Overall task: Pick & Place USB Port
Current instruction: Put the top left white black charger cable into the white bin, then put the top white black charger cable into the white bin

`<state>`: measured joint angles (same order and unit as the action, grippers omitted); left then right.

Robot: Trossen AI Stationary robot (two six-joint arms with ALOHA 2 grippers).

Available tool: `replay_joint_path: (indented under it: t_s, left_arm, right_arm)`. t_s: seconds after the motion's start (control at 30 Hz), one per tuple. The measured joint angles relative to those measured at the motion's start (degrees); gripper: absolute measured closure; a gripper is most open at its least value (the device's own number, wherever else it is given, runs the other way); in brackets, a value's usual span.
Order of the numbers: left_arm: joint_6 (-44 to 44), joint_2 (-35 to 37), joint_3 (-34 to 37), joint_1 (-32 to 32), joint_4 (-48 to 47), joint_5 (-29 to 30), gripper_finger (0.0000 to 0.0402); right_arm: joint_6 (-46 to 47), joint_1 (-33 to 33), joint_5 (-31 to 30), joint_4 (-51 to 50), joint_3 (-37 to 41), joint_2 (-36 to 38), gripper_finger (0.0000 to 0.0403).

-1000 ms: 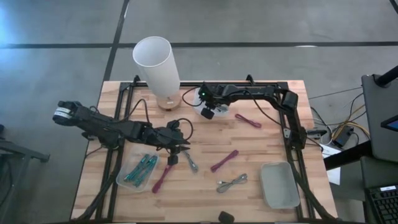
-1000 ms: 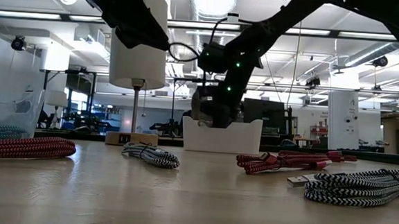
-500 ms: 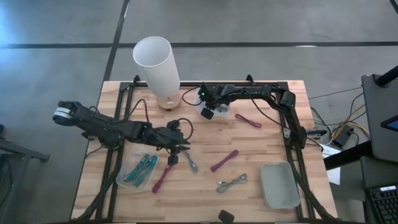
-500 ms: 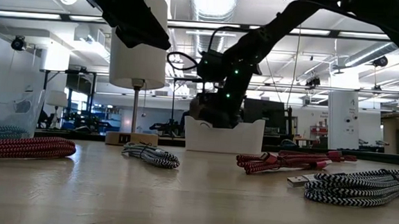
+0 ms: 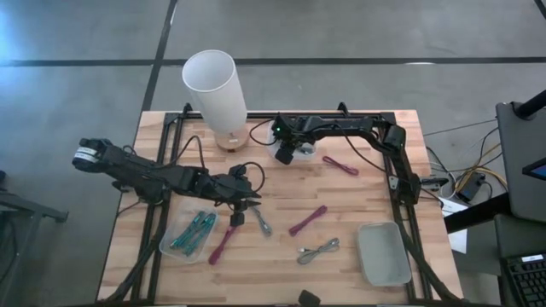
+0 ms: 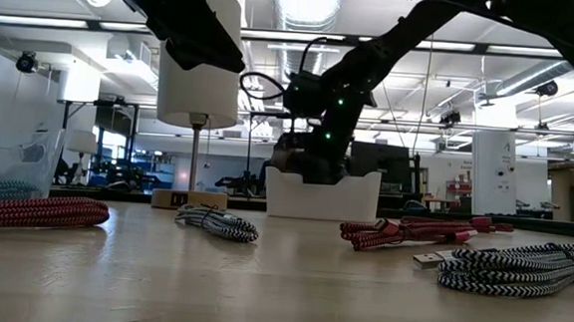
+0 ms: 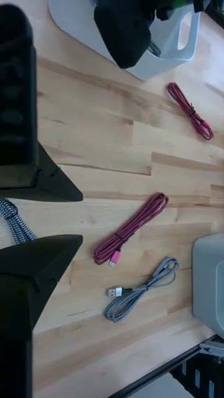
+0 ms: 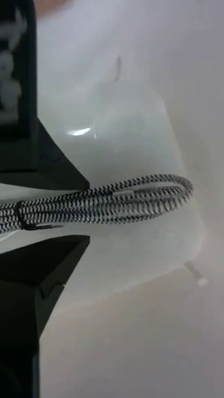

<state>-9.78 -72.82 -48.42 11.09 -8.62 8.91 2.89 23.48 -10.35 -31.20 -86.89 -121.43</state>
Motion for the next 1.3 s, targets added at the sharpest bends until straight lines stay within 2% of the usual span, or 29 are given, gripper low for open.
replay_joint_path:
  t_s: [0.27, 0.6, 1.07, 1.3]
  left_arm:
    - [-1.34, 0.00, 0.04, 0.00, -0.18, 0.00, 0.0306]
    - [-2.88, 0.00, 1.13, 0.11, -0.56, -0.36, 0.0305]
    - [-9.28, -0.02, 10.30, 0.43, 0.59, -1.52, 0.0307]
    - [-12.46, -0.02, 12.24, 1.01, 0.78, -1.54, 0.0307]
  right_arm:
    - [0.11, -1.79, -0.12, -1.81, -0.87, 3.71, 0.0253]
    - [5.35, -7.20, -0.11, -9.35, -0.87, 10.58, 0.0257]
    - [20.75, -21.70, 0.05, -9.85, -0.61, 12.68, 0.0266]
    - [27.96, -30.02, -0.09, -4.29, 0.29, 12.66, 0.0265]
